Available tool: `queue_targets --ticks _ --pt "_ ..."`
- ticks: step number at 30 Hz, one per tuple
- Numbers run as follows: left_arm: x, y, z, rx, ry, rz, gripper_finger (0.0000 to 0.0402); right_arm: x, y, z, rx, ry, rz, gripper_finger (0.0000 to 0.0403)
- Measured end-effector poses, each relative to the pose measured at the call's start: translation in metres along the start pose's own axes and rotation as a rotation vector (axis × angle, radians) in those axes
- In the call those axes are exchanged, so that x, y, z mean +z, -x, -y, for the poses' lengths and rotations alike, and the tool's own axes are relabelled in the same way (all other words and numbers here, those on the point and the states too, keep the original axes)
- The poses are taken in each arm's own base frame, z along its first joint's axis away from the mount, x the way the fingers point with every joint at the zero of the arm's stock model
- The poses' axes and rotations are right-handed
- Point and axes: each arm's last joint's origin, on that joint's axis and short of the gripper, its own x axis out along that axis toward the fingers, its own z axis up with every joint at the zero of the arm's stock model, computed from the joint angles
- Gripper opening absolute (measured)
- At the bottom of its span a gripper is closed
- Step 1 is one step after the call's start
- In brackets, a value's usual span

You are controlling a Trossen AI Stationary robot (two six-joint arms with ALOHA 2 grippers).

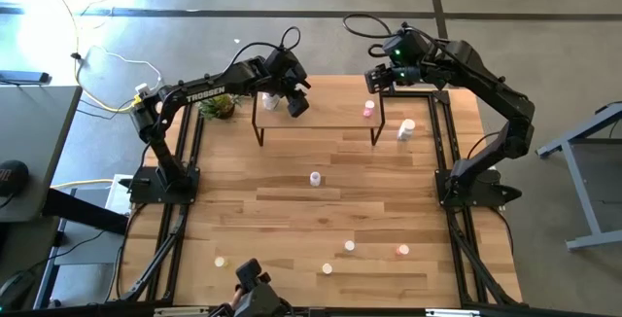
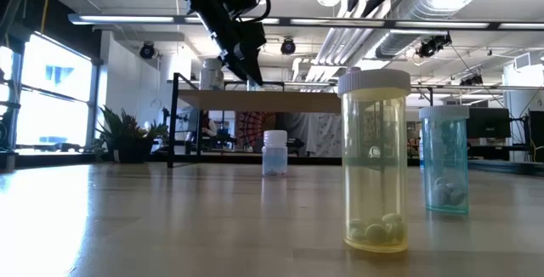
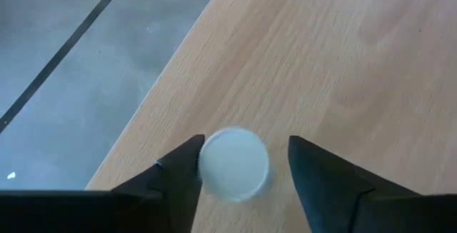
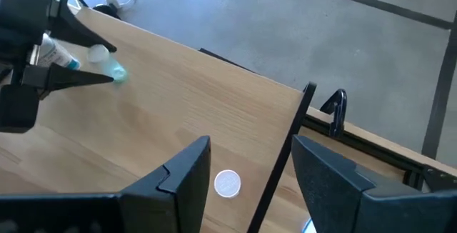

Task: Pick and place medicine bottles onto shelf by color
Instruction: Put the left blue pill bottle on the shelf, then put the white pill bottle on the shelf

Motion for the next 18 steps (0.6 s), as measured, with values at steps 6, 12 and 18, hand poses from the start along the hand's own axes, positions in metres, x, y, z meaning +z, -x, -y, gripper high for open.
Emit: queue_targets --ticks 6,12,18 --pt "0.009 0.008 -0.002 0.002 0.001 0.017 0.0221 0.001 0.0 0.001 -0.04 0.079 0.021 0.0188" --pt "0.031 0.032 -0.006 0.009 0.005 0.071 0.0223 0.002 0.006 0.007 -0.104 0.184 0.061 0.0188" --pt "0.046 0.061 -0.004 -0.003 -0.002 0.076 0.0223 0.003 0.017 0.021 -0.148 0.238 0.087 0.0188"
